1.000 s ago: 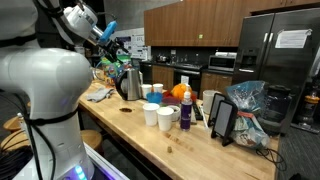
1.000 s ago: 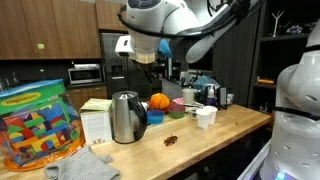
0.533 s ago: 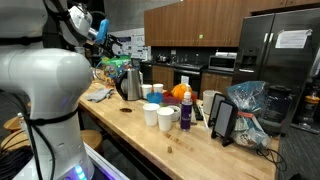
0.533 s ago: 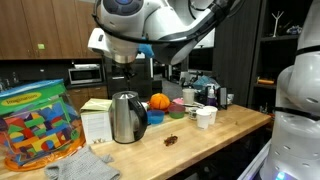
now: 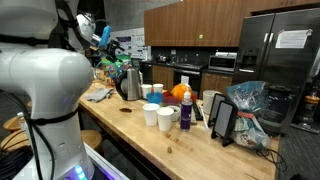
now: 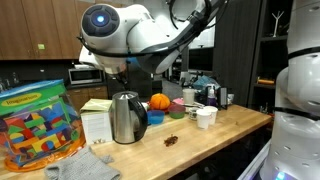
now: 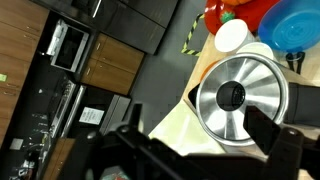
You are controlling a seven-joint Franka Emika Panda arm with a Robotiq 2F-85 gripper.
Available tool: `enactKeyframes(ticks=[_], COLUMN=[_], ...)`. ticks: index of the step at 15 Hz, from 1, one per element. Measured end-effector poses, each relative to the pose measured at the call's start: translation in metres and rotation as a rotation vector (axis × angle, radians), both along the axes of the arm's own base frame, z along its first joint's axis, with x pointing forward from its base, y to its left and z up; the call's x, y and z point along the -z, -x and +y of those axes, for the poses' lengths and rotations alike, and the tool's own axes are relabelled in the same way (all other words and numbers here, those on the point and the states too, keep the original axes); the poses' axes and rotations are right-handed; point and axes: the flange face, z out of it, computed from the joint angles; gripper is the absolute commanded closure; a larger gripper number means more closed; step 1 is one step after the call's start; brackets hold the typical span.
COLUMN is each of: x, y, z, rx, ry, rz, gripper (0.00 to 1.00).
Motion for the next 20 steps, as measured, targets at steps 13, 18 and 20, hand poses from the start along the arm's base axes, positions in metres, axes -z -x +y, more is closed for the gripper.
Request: enactKeyframes(ticks=[13, 18, 20], x=[-0.042, -0.070, -0.080], y=[-0.006, -0.024, -0.029], z=[0.017, 0.003, -0.007], rx=[-0.094, -0.140, -0.155], ry=[-0.107, -0.172, -0.209], rz=[0.350, 0.494, 0.530], gripper=[0.00, 0.00, 0.00])
